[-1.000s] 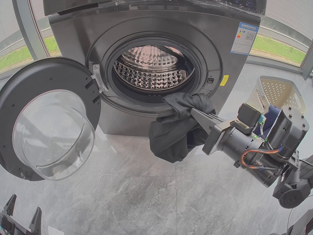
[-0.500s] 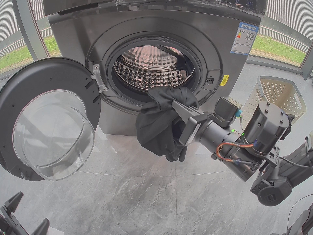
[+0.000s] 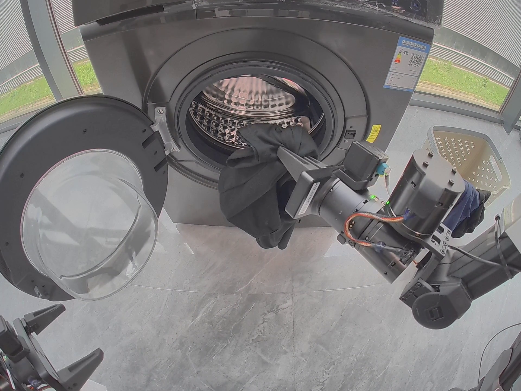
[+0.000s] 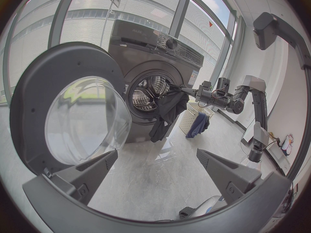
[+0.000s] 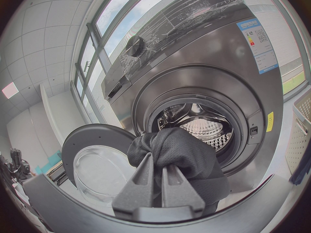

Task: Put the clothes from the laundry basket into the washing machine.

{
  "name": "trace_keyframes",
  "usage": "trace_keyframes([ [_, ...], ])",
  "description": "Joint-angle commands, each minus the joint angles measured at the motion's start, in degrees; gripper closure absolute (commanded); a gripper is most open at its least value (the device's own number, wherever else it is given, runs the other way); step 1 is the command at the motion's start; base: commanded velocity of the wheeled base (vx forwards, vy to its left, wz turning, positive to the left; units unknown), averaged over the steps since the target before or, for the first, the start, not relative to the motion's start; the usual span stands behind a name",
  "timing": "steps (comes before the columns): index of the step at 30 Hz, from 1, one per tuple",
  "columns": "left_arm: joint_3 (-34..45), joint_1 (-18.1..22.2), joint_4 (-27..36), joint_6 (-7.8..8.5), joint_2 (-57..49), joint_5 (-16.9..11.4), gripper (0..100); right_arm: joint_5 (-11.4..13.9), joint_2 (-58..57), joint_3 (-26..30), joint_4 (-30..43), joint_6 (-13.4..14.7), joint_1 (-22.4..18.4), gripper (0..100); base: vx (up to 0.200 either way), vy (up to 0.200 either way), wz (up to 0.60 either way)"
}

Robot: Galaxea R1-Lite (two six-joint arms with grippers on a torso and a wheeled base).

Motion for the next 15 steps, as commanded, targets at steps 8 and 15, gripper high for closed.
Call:
trace_keyframes([
  [8, -0.22, -13.19, -20.71, -0.59, 33.91, -0.28, 0, 0.98, 2.18, -5.62, 3.11, -0.69, -0.66, 100, 0.0, 0.0, 0.0],
  [15, -0.39, -19.08, -35.56, -2.08, 48.67, -0.01, 0, 0.98, 2.53, -5.62, 3.02, -0.78, -0.39, 100, 0.0, 0.0, 0.0],
])
